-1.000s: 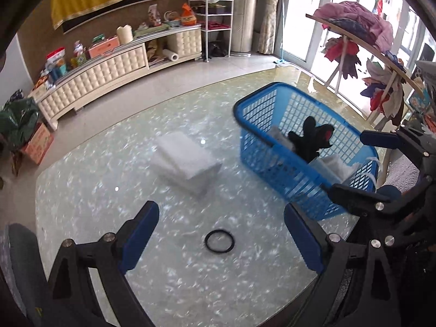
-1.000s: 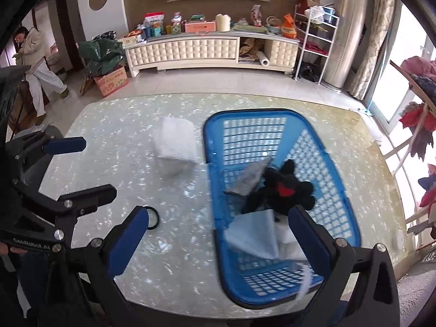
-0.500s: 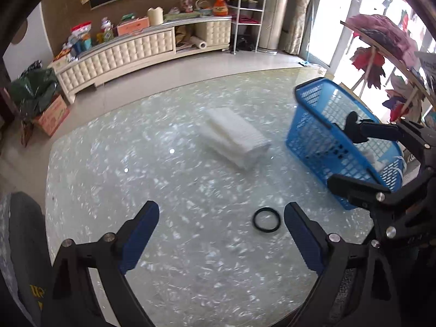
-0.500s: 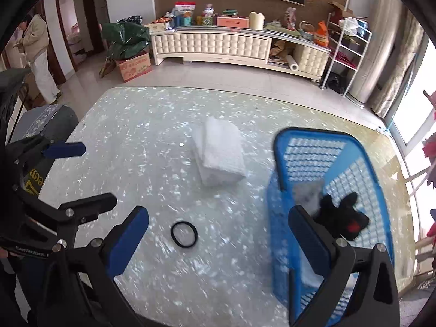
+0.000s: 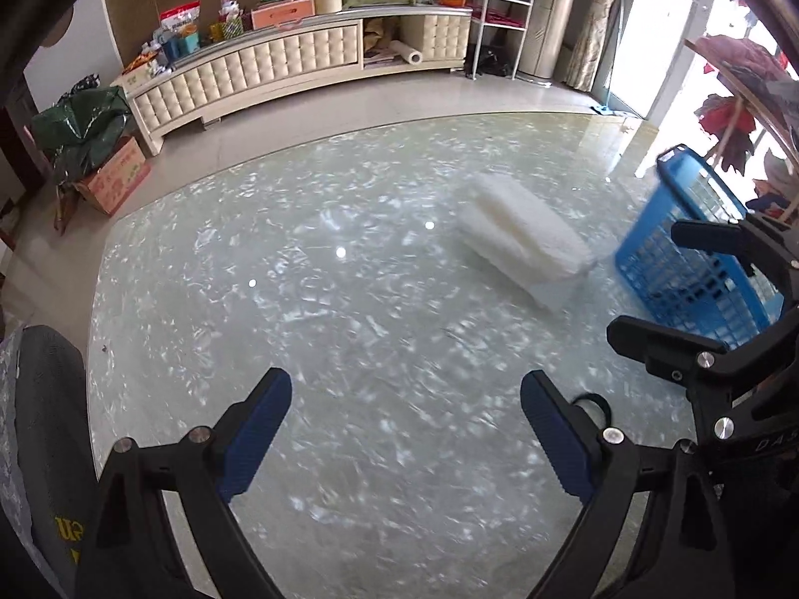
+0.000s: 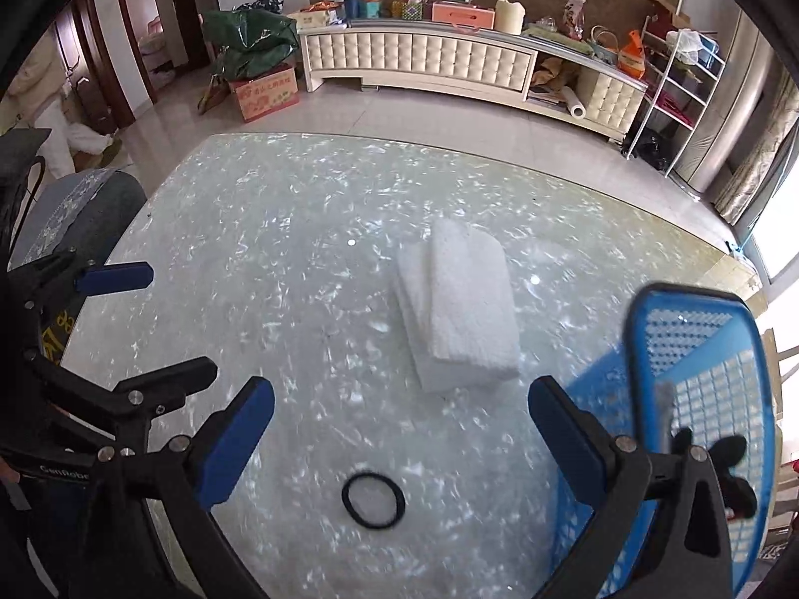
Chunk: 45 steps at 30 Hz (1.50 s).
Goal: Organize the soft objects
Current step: 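Reach down and grasp the folded white towel with the right tool, then lift the white towel with the right tool while the left tool reaches toward the black ring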
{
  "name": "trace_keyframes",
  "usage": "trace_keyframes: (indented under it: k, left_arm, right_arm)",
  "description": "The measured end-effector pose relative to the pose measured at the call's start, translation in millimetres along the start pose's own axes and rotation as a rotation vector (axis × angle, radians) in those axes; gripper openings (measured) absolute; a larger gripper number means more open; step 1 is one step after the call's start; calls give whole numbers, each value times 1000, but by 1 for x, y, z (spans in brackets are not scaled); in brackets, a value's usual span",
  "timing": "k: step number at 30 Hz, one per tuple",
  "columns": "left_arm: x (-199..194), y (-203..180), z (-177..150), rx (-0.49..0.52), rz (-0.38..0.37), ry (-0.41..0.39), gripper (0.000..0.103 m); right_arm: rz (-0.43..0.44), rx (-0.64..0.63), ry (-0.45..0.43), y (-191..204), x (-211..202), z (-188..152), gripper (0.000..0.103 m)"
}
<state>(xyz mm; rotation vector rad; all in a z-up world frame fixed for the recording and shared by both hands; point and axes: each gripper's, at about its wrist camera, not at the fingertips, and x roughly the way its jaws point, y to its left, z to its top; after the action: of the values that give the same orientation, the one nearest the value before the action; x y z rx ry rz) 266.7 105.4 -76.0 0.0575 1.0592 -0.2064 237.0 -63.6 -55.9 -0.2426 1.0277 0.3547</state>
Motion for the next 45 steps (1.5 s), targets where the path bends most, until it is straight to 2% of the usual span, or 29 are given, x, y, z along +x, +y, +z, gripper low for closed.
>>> trace_keyframes:
  k: [7, 12, 26, 33, 37, 39, 42, 44, 45]
  left_arm:
    - [28, 19, 17, -24, 8, 27, 92]
    - [49, 25, 24, -52, -13, 49, 92]
    - [77, 36, 21, -74, 4, 62, 92]
    - [79, 33, 20, -73, -3, 64, 92]
    - [77, 27, 20, -60, -7, 51, 92]
    - [75, 22, 20, -49, -12, 47, 92]
    - [73, 16, 20, -34, -20, 42, 92]
    - [70, 12, 20, -27, -19, 36, 92]
    - [69, 11, 19, -24, -19, 33, 92]
  right_arm:
    - [7, 25, 35, -4, 28, 13, 103]
    - [-26, 57, 71, -15, 48, 19, 103]
    - [-74, 98, 162, -37, 106, 28, 100]
    - [-110, 85, 197, -42, 121, 16, 74]
    - [-124, 63, 193, -43, 120, 11, 67]
    - [-129, 41, 169, -39, 120, 8, 58]
    - [-154, 25, 150, -36, 116, 0, 39]
    - [-171, 17, 146, -36, 113, -5, 30]
    - [-182, 10, 139, -36, 110, -7, 28]
